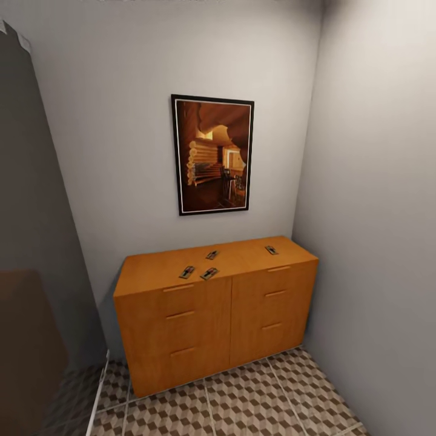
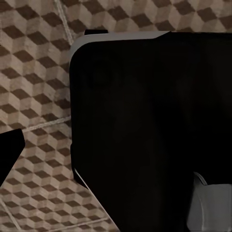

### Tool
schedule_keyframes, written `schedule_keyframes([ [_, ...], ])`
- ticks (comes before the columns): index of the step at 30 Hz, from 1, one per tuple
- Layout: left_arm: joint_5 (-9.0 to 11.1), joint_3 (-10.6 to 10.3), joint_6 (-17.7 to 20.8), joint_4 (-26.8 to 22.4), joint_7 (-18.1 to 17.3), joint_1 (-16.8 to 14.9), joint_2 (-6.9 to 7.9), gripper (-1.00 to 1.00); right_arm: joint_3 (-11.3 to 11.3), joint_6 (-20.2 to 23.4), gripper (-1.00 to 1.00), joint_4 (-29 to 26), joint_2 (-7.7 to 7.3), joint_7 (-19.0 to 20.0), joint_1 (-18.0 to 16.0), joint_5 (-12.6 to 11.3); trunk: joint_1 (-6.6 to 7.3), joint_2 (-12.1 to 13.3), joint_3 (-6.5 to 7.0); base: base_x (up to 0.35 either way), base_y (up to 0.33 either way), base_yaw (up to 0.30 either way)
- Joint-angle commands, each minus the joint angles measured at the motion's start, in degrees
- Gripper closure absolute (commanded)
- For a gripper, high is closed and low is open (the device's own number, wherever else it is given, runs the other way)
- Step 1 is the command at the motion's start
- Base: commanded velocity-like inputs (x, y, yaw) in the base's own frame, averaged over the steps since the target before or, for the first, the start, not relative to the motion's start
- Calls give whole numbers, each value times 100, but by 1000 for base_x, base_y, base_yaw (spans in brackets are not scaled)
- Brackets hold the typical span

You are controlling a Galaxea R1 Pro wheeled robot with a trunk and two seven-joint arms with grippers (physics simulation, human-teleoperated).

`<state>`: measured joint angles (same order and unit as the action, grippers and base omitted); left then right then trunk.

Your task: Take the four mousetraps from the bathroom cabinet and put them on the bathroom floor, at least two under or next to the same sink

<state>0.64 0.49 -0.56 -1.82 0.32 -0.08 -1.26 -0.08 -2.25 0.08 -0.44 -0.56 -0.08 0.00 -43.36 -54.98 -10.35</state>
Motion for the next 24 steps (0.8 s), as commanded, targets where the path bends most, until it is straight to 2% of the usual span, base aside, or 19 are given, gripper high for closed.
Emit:
schedule_keyframes([
  [1, 7, 4, -6, -3, 3, -1, -2, -100, -1, -20, -100, 1, 0, -6, -1, 0, 22, 37, 13, 0, 0, 0],
  [24, 7, 4, -6, -3, 4, -1, 3, -100, -1, -21, -100, 1, 1, -6, -1, -8, 527, 960, 426, 0, 0, 0],
])
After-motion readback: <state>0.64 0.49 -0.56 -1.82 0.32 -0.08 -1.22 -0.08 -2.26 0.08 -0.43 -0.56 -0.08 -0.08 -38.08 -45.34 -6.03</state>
